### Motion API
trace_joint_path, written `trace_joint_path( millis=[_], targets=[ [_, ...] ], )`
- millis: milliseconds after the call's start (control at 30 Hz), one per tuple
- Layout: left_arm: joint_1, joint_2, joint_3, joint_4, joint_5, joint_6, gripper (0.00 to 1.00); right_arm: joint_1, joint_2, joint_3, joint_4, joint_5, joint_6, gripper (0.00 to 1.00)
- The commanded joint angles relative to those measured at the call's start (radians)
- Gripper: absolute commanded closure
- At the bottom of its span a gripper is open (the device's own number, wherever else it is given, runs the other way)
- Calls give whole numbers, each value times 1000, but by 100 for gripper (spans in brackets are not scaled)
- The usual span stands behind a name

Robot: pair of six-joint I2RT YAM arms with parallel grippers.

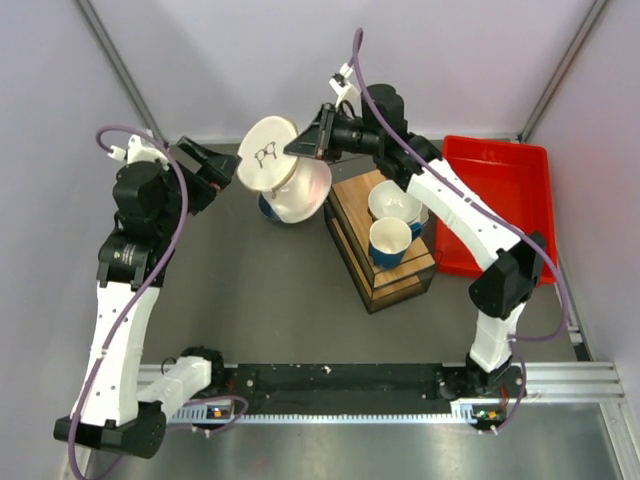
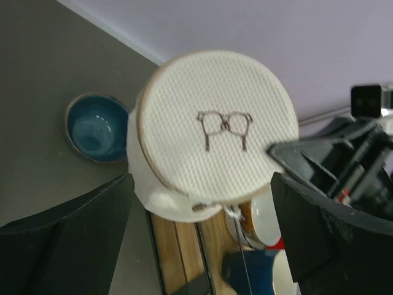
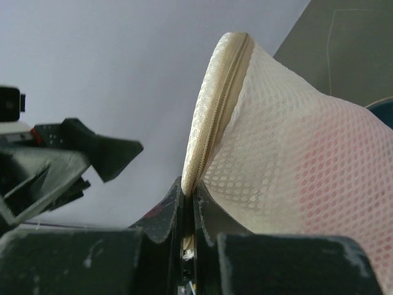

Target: Unzip the laundry bag and remove the bra

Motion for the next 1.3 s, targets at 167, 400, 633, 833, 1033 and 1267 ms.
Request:
trace_joint_path(
  millis=[167, 400, 633, 833, 1033, 1267],
  targets=[
    [16, -17, -253, 217, 397, -248, 1, -30, 84, 140, 23, -36, 75, 100],
    [33, 47, -287, 340, 387, -276, 1, -30, 69, 129, 17, -37, 66, 100],
    [56, 33, -359, 493, 359, -339, 12, -32, 43, 102, 21, -43, 53, 100],
    [62, 29, -407, 573, 330, -379, 19, -34, 38, 97, 31, -59, 69, 100],
    [62, 46, -413, 639, 327, -382, 13, -38, 44, 90, 49, -91, 121, 100],
    [67, 35, -390, 595, 275, -382, 92, -40, 54, 86, 49, -98, 124, 100]
  ],
)
